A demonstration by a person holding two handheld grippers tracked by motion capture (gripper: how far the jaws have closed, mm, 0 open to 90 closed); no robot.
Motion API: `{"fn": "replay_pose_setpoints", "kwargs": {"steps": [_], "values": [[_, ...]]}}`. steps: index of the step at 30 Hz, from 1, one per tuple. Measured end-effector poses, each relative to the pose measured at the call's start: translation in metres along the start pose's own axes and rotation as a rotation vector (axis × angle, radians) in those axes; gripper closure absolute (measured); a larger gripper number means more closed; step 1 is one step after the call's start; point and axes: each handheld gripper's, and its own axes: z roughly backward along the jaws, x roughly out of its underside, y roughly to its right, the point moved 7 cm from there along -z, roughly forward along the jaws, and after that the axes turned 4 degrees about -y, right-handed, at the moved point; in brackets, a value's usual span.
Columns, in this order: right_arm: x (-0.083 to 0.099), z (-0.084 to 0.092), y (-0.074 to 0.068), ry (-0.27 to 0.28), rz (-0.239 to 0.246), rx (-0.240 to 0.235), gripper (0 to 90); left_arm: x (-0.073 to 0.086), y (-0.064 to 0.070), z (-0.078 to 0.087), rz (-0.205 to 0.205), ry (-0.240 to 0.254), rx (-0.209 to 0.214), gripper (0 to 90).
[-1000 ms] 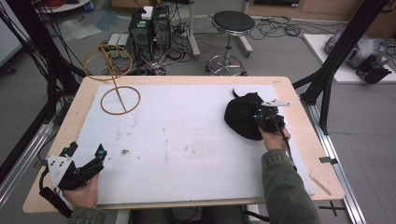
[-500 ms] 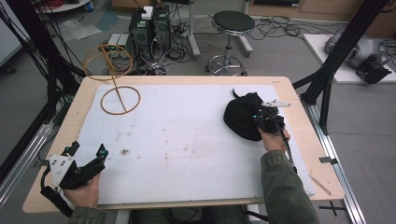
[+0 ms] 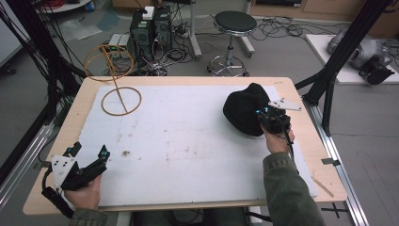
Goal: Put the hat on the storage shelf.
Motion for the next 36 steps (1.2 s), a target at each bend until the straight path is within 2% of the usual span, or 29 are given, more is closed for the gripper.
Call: {"fn": "replay_pose_setpoints", "kwargs": {"steps": [4, 9, 16, 21, 25, 36], "values": [[-0.012, 0.013, -0.005, 0.061, -0.007, -0.025, 86.7, 0.000, 0.001, -0.001, 0.000, -0.001, 0.006, 15.6], [-0.028, 0.022, -0.013, 0.099, -0.008, -0.064, 86.7, 0.000, -0.001, -0.001, 0.013, 0.001, 0.006, 15.6], [-0.049, 0.025, -0.035, 0.147, 0.050, -0.115, 86.6, 0.000, -0.004, -0.001, 0.021, 0.004, 0.008, 15.6], [-0.060, 0.024, -0.055, 0.154, 0.089, -0.156, 86.6, 0.003, -0.003, -0.004, 0.001, -0.012, 0.012, 15.6], [-0.071, 0.022, -0.070, 0.160, 0.093, -0.190, 86.6, 0.003, -0.002, -0.005, -0.007, -0.014, 0.017, 15.6], [-0.103, 0.012, -0.114, 0.181, 0.142, -0.267, 86.5, 0.004, -0.007, -0.004, 0.009, -0.007, 0.017, 15.6]]}}
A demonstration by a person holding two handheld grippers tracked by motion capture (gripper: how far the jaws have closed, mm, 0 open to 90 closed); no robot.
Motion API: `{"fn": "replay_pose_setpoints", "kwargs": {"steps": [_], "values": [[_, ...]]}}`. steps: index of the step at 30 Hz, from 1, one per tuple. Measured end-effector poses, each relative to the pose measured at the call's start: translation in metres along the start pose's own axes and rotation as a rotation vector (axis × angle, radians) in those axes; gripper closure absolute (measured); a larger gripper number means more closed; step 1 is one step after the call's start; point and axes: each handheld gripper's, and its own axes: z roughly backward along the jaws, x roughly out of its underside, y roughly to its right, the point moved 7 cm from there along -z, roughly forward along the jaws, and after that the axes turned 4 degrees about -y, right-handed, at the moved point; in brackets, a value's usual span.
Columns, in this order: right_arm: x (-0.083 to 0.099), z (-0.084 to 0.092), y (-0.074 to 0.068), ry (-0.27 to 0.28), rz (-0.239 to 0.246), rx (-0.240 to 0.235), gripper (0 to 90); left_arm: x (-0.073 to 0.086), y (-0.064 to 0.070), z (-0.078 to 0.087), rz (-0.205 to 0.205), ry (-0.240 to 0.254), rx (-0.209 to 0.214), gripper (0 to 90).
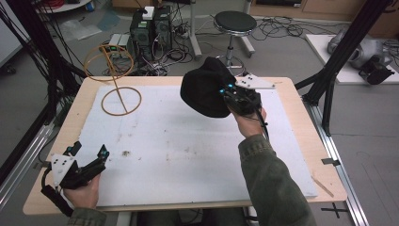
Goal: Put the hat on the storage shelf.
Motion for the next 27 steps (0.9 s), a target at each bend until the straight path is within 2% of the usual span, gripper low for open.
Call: {"fn": "replay_pose_setpoints", "kwargs": {"steps": [5, 11, 18, 27], "values": [[-0.017, -0.014, -0.013, 0.006, 0.013, -0.023, 86.6, 0.001, 0.001, -0.003, 0.007, 0.000, 0.009, 15.6], [-0.037, -0.029, -0.026, 0.025, 0.006, -0.055, 86.5, 0.002, 0.005, -0.008, 0.027, -0.004, 0.026, 15.6], [-0.049, -0.051, -0.042, 0.041, 0.003, -0.071, 86.5, 0.002, 0.015, -0.013, 0.014, -0.008, 0.058, 15.6], [-0.073, -0.075, -0.057, 0.082, -0.045, -0.090, 86.4, 0.003, 0.015, -0.014, 0.029, -0.010, 0.067, 15.6]]}}
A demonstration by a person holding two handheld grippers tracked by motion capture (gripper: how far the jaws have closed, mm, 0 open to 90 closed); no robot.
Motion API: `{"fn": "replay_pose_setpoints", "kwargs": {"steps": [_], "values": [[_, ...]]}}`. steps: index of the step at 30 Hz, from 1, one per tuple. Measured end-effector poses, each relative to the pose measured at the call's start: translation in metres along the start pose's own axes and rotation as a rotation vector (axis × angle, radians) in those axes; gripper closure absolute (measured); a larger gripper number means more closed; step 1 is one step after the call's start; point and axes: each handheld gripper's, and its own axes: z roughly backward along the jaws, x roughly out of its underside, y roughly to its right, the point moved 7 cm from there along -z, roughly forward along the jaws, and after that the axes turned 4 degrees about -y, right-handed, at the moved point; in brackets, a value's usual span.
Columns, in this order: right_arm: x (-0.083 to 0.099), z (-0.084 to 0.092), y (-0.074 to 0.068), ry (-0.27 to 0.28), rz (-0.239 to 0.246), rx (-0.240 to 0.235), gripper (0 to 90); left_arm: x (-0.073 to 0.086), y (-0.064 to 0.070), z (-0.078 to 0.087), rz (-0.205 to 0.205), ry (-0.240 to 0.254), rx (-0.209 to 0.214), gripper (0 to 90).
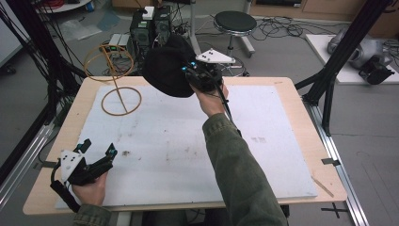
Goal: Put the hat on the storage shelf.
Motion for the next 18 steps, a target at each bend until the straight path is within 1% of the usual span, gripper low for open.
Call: {"fn": "replay_pose_setpoints", "kwargs": {"steps": [2, 5, 9, 11, 16, 18], "values": [[-0.004, -0.006, -0.003, 0.003, 0.005, -0.003, 86.4, 0.000, -0.001, 0.000, 0.005, 0.001, -0.001, 15.6], [-0.010, -0.014, -0.010, 0.009, 0.003, -0.018, 86.4, 0.000, -0.003, 0.000, 0.013, 0.003, -0.003, 15.6], [-0.021, -0.027, -0.017, 0.019, -0.006, -0.021, 86.4, 0.000, -0.005, -0.001, 0.025, 0.007, -0.004, 15.6], [-0.027, -0.033, -0.021, 0.022, -0.010, -0.026, 86.4, -0.001, -0.004, -0.002, 0.023, 0.008, -0.001, 15.6], [-0.045, -0.049, -0.031, 0.034, 0.005, -0.053, 86.4, -0.001, -0.001, -0.005, 0.012, 0.004, 0.008, 15.6], [-0.052, -0.054, -0.035, 0.037, 0.018, -0.056, 86.4, -0.001, 0.000, -0.005, 0.010, 0.005, 0.010, 15.6]]}}
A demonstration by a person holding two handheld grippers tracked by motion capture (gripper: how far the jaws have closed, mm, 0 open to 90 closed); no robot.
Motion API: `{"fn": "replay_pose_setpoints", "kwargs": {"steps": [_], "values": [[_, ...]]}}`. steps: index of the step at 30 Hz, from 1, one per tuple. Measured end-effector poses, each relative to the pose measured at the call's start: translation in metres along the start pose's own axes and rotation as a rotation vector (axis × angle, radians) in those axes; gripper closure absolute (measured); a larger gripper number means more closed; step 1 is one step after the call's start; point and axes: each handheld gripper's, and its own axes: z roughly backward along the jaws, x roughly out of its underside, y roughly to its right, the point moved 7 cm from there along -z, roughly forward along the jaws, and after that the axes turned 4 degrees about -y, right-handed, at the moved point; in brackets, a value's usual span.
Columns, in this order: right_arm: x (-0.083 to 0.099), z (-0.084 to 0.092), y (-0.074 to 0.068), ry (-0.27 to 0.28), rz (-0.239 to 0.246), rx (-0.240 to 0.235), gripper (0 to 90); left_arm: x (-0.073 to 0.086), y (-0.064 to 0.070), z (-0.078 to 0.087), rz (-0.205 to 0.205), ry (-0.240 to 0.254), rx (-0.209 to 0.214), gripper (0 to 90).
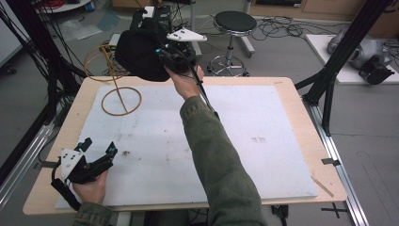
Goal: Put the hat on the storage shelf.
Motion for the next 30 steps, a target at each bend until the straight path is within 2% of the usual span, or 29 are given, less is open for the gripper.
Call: {"fn": "replay_pose_setpoints", "kwargs": {"steps": [4, 7, 15, 21, 24, 30], "values": [[-0.010, -0.012, -0.009, 0.000, 0.009, -0.020, 86.4, 0.000, 0.000, 0.001, -0.001, 0.003, 0.003, 15.6], [-0.012, -0.021, -0.017, -0.017, 0.039, -0.029, 86.4, 0.000, -0.001, 0.002, 0.005, 0.000, 0.001, 15.6], [-0.023, -0.053, -0.032, -0.024, 0.053, -0.048, 86.4, 0.000, -0.004, 0.003, 0.012, 0.003, -0.006, 15.6], [-0.030, -0.080, -0.041, -0.024, 0.043, -0.058, 86.3, 0.001, -0.006, 0.005, 0.034, 0.007, -0.007, 15.6], [-0.033, -0.091, -0.046, -0.006, 0.027, -0.065, 86.3, 0.001, -0.006, 0.006, 0.018, 0.002, -0.005, 15.6], [-0.040, -0.112, -0.054, 0.001, 0.033, -0.063, 86.3, 0.001, -0.010, 0.006, 0.038, 0.012, -0.011, 15.6]]}}
